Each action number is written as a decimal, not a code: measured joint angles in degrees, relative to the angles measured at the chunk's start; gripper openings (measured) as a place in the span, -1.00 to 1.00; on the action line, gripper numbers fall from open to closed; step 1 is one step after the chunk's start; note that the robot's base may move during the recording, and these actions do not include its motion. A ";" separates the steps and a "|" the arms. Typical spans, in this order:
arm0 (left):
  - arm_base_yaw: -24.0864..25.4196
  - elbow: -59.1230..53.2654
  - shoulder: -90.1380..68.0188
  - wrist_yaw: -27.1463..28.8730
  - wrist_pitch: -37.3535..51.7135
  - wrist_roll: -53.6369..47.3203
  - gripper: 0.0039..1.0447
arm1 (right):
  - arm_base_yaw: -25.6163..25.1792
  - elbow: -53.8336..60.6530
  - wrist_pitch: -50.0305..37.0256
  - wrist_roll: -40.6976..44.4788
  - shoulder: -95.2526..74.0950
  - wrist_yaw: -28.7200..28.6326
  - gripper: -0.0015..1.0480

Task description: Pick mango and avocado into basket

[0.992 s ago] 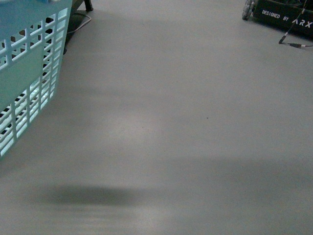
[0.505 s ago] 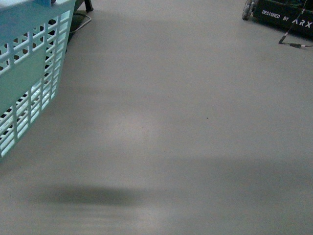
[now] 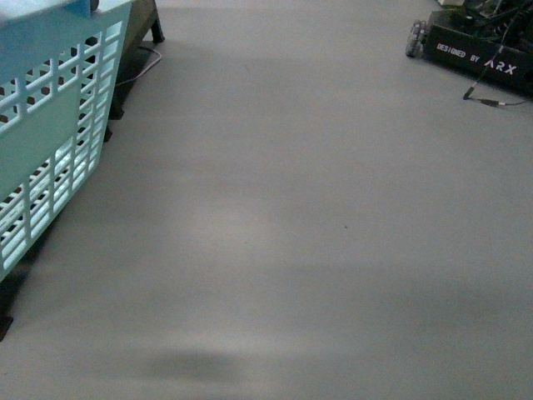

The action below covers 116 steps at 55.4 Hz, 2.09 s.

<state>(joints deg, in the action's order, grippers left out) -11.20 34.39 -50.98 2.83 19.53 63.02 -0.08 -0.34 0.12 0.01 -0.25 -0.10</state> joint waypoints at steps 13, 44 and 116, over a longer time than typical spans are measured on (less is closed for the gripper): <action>0.00 0.00 0.00 -0.02 0.00 -0.02 -0.82 | 0.00 0.00 0.00 0.00 0.00 0.00 0.85; 0.00 -0.02 -0.02 -0.04 0.00 -0.02 -0.82 | 0.00 0.00 0.00 0.00 0.00 0.00 0.85; -0.09 0.00 0.04 -0.22 0.00 -0.02 -0.82 | 0.02 0.00 0.02 0.00 0.00 0.17 0.85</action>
<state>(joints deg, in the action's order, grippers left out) -11.29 34.39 -50.94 2.61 19.53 63.00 -0.05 -0.34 0.14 0.01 -0.25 0.08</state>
